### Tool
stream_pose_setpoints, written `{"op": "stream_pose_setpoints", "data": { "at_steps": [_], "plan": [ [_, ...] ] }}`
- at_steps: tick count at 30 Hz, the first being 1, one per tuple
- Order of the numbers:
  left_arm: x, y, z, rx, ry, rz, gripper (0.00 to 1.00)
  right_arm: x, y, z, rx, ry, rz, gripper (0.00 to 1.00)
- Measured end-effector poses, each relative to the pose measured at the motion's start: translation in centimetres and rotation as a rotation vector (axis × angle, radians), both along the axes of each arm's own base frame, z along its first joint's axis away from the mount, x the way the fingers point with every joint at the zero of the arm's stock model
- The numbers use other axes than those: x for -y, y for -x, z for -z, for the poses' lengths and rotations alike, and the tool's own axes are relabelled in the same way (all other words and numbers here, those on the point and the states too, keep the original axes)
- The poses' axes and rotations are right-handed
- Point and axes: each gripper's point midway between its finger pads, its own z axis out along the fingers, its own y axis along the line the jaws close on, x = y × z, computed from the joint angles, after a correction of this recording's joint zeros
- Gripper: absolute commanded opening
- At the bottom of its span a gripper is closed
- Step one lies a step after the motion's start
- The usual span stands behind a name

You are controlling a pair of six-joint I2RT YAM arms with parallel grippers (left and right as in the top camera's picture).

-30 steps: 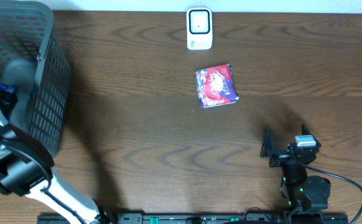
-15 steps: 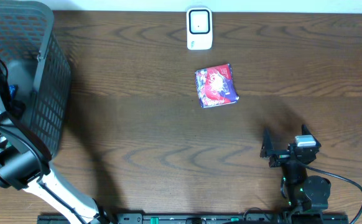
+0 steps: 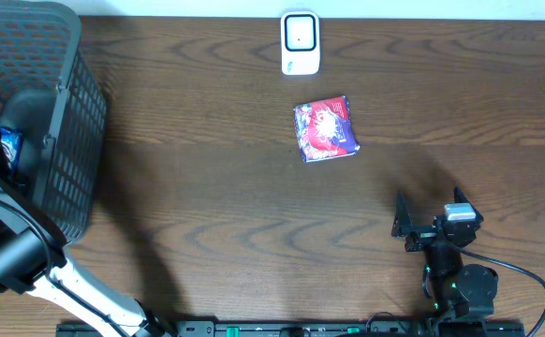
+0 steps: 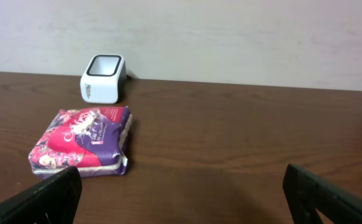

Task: Scan the item barcode
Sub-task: 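Return the left gripper into the basket and grasp the orange pack, then carry the small orange pack to the scanner and place it on the table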

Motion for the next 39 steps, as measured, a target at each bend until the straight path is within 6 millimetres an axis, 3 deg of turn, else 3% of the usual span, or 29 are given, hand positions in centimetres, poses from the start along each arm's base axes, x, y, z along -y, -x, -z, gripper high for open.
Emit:
{"op": "stream_pose_setpoints", "data": {
  "at_steps": [3,4,7,9,11,19,23,27,32,36,39],
  "plan": [
    [0.0,0.0,0.6,0.0,0.007,0.016,0.59,0.0,0.0,0.0,0.0,0.0,0.0,0.99],
    [0.1,0.0,0.8,0.0,0.01,0.019,0.51,0.0,0.0,0.0,0.0,0.0,0.0,0.99],
    [0.1,0.0,1.2,0.003,0.011,0.021,0.41,0.0,0.0,0.0,0.0,0.0,0.0,0.99],
    [0.2,0.1,1.2,-0.001,0.013,0.023,0.29,0.0,0.0,0.0,0.0,0.0,0.0,0.99],
    [0.2,0.1,1.2,-0.002,0.016,0.029,0.08,0.0,0.0,0.0,0.0,0.0,0.0,0.99],
    [0.8,-0.5,0.8,0.02,0.083,0.073,0.07,0.0,0.0,0.0,0.0,0.0,0.0,0.99],
    [0.8,-2.8,-1.3,0.141,0.103,0.082,0.08,0.0,0.0,0.0,0.0,0.0,0.0,0.99],
    [0.9,-5.2,-5.9,0.335,0.053,0.099,0.07,0.0,0.0,0.0,0.0,0.0,0.0,0.99],
    [1.9,-7.6,-17.3,0.697,-0.143,0.179,0.07,0.0,0.0,0.0,0.0,0.0,0.0,0.99],
    [5.0,-8.6,-24.7,0.916,-0.251,0.288,0.07,0.0,0.0,0.0,0.0,0.0,0.0,0.99],
    [9.2,-10.1,-29.5,1.078,-0.278,0.419,0.07,0.0,0.0,0.0,0.0,0.0,0.0,0.99]
  ]
}}
